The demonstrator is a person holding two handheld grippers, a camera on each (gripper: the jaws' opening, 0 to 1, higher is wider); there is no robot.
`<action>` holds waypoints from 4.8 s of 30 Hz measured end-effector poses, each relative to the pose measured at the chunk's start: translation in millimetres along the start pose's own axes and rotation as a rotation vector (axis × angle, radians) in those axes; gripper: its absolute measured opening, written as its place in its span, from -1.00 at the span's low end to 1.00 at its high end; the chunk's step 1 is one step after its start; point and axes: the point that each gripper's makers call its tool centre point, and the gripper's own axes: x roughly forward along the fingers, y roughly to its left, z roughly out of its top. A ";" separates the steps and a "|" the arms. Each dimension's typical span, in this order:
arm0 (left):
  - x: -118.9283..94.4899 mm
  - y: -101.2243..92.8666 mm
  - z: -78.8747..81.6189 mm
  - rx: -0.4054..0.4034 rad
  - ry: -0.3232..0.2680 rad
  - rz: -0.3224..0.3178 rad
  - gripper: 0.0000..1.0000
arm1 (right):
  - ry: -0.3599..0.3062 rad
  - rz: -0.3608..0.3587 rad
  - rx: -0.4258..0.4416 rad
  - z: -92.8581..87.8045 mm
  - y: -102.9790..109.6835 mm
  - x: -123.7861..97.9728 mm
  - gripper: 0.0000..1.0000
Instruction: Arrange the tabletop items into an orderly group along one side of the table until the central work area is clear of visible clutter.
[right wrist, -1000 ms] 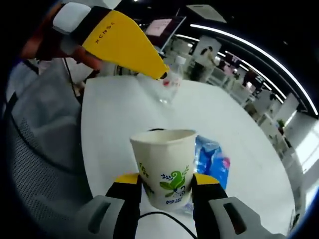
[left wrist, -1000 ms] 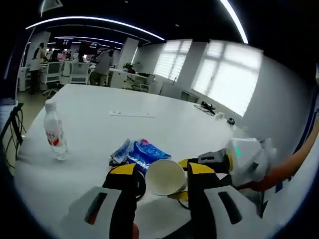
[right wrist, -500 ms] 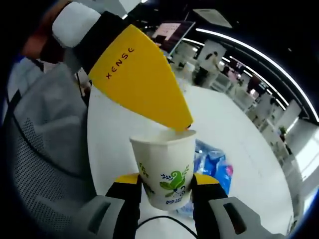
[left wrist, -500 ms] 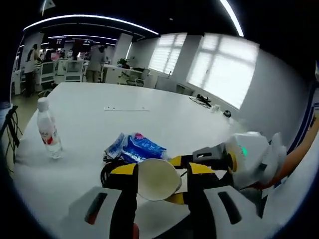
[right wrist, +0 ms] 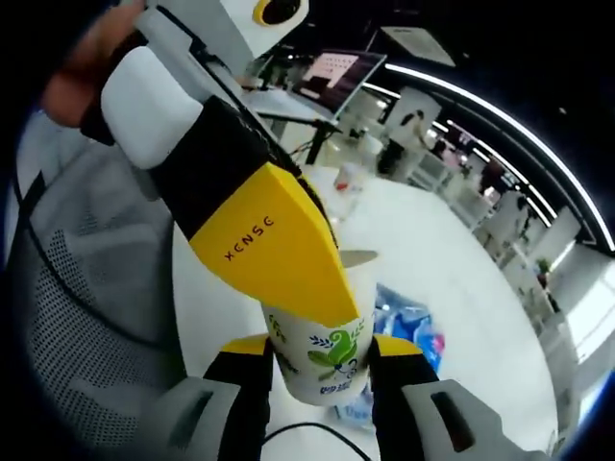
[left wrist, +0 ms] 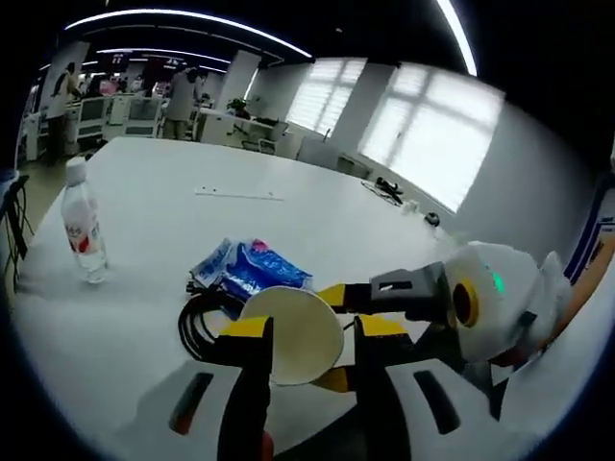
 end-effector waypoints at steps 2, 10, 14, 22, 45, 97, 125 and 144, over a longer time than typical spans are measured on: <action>0.1 -1.1 -0.3 -0.003 0.000 -0.004 -0.41 | -0.002 0.002 -0.005 1.5 2.0 -0.8 -0.22; 0.5 -4.0 -0.3 -0.028 -0.004 -0.014 -0.57 | -0.023 0.011 -0.036 10.6 7.5 0.0 -0.22; 0.4 -5.2 -0.5 -0.031 -0.003 -0.020 -0.85 | -0.033 0.018 -0.050 14.9 10.7 2.0 -0.22; 0.1 -4.5 -4.6 -0.108 -0.008 -0.041 -1.00 | -0.032 0.020 -0.062 15.9 12.0 1.8 -0.21; -1.7 14.7 -5.6 -0.102 0.005 0.025 -1.00 | -0.018 0.078 -0.051 9.5 22.8 -4.2 -0.08; 27.3 109.5 20.5 0.197 0.143 0.242 -1.00 | 0.052 -0.103 0.597 -78.6 -33.5 -58.0 0.10; 64.8 182.7 16.0 0.355 0.307 0.378 -1.00 | 0.069 -0.173 0.854 -113.1 -50.6 -80.2 0.25; 76.6 219.4 17.0 0.376 0.371 0.460 -1.00 | 0.108 -0.149 0.838 -113.1 -53.0 -73.4 0.22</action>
